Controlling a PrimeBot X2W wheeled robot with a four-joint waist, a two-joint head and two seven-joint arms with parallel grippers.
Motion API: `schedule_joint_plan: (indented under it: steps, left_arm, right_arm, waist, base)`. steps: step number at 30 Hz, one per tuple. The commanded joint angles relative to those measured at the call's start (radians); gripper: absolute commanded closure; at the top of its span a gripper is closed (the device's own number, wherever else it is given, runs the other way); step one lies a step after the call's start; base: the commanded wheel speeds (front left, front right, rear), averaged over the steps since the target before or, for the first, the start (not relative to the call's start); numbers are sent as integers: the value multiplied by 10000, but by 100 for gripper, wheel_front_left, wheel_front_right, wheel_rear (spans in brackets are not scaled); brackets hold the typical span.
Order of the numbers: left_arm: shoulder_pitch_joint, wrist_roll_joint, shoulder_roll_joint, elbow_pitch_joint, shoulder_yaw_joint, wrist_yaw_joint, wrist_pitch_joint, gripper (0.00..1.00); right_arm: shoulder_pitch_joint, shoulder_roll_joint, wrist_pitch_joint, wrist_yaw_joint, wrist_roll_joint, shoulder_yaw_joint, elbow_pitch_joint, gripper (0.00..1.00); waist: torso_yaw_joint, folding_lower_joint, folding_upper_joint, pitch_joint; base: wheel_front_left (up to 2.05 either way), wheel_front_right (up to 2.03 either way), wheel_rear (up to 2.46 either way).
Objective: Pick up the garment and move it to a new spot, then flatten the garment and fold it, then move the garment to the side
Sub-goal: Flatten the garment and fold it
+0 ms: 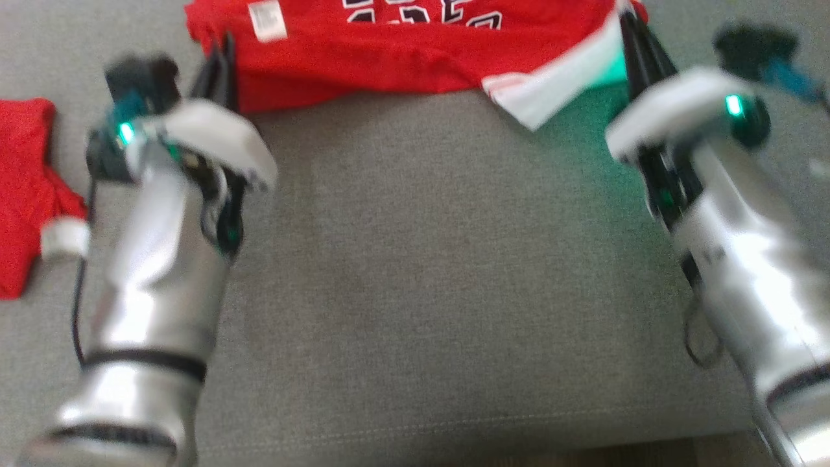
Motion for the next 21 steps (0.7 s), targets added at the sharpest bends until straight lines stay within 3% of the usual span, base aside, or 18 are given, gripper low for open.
schedule_joint_plan:
  steps: [1, 6, 13, 21]
  left_arm:
    - [476, 67, 256, -753, 352, -14, -50, 100]
    - [2641, 226, 241, -2487, 723, -153, -50, 100]
    - [5575, 268, 530, -4506, 1224, -295, -51, 100]
    - [8015, 63, 897, -6546, 1334, -158, 738, 100]
  right_arm:
    - [573, -301, -215, -7, 221, 105, -520, 100]
    - [2708, -1041, -377, -7, 460, 205, -1938, 100]
    - [5844, -1540, -72, -7, 322, -415, -4338, 100]
    - [9668, -1368, 2593, -7, -987, -2904, -8062, 100]
  waist:
    - [82, 0, -1, -276]
    - [16, 0, -1, -890]
    - [-253, 0, -1, -1745]
    - [-311, 0, -1, -2398]
  base:
    - [0, 0, 0]
    - [0, 0, 0]
    - [0, 0, 0]
    - [0, 0, 0]
